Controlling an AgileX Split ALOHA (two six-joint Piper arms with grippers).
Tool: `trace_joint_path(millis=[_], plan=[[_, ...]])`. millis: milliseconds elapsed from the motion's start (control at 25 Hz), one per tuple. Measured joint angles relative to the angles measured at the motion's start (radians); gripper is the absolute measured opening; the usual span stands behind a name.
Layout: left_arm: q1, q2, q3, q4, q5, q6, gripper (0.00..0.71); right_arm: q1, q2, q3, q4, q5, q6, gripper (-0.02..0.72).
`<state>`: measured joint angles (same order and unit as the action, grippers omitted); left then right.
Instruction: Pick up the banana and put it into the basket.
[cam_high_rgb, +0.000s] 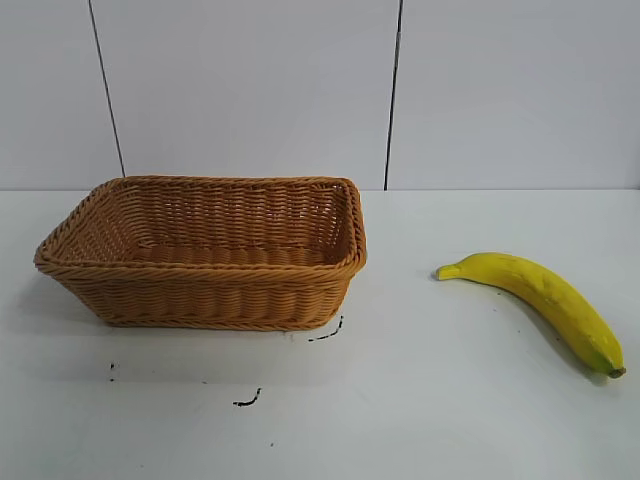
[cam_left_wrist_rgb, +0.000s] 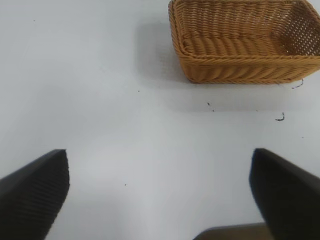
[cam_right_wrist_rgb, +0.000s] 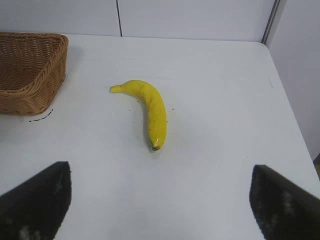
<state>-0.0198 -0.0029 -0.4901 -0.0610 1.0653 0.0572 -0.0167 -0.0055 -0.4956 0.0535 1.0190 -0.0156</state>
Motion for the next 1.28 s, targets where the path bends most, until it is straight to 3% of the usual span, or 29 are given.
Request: trace_joint_path(millis=[360, 760, 1080, 1280], plan=[[0.000, 0.000, 0.000, 0.000, 0.000, 0.000, 0.695, 0.000, 0.024, -0.006, 0.000, 0.006, 0.004, 0.695], [0.000, 0.000, 0.000, 0.000, 0.000, 0.000, 0.695, 0.000, 0.596, -0.276, 0.005, 0.024, 0.046, 0.695], [0.000, 0.000, 0.000, 0.000, 0.000, 0.000, 0.695, 0.000, 1.114, -0.563, -0.001, 0.038, -0.049, 0.695], [0.000, 0.000, 0.000, 0.000, 0.000, 0.000, 0.695, 0.000, 1.385, -0.735, 0.001, 0.075, -0.193, 0.695]])
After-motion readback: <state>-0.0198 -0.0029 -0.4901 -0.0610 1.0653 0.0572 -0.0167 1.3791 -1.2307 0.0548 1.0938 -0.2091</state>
